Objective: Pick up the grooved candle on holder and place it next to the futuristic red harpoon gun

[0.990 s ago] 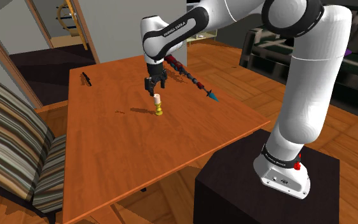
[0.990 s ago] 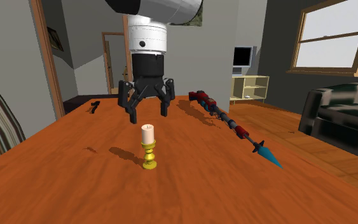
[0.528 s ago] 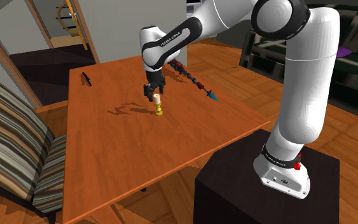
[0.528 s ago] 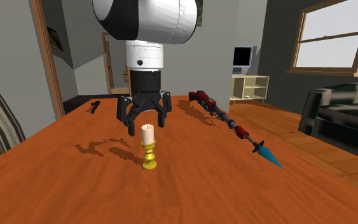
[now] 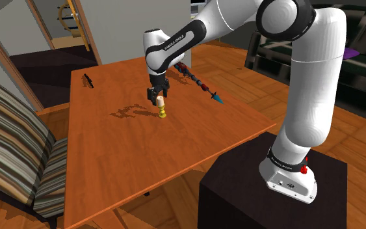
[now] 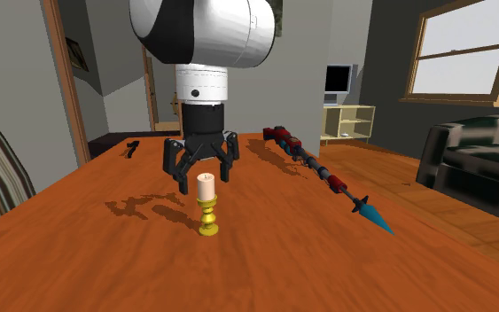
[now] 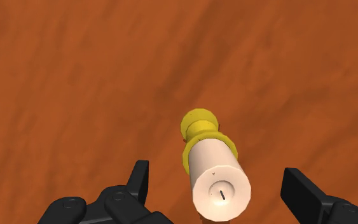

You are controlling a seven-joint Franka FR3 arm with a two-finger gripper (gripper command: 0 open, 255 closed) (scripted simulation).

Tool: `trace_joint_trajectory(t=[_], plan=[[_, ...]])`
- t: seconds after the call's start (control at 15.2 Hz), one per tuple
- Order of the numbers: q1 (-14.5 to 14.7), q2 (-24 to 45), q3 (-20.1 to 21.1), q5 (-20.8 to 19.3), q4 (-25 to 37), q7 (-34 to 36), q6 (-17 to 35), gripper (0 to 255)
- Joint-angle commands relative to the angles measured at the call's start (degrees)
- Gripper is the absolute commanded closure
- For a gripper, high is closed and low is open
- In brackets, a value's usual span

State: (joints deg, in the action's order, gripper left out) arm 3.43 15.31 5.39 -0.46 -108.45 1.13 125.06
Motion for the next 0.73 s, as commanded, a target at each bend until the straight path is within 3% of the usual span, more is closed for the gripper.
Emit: trace_joint_trajectory(t=[0.0,0.66], plan=[[0.00,0.00,0.00,0.00,0.00,0.00,0.00,255],[-0.01,-0.34,0.01,0.04,0.33,-0.02,-0.67,255]])
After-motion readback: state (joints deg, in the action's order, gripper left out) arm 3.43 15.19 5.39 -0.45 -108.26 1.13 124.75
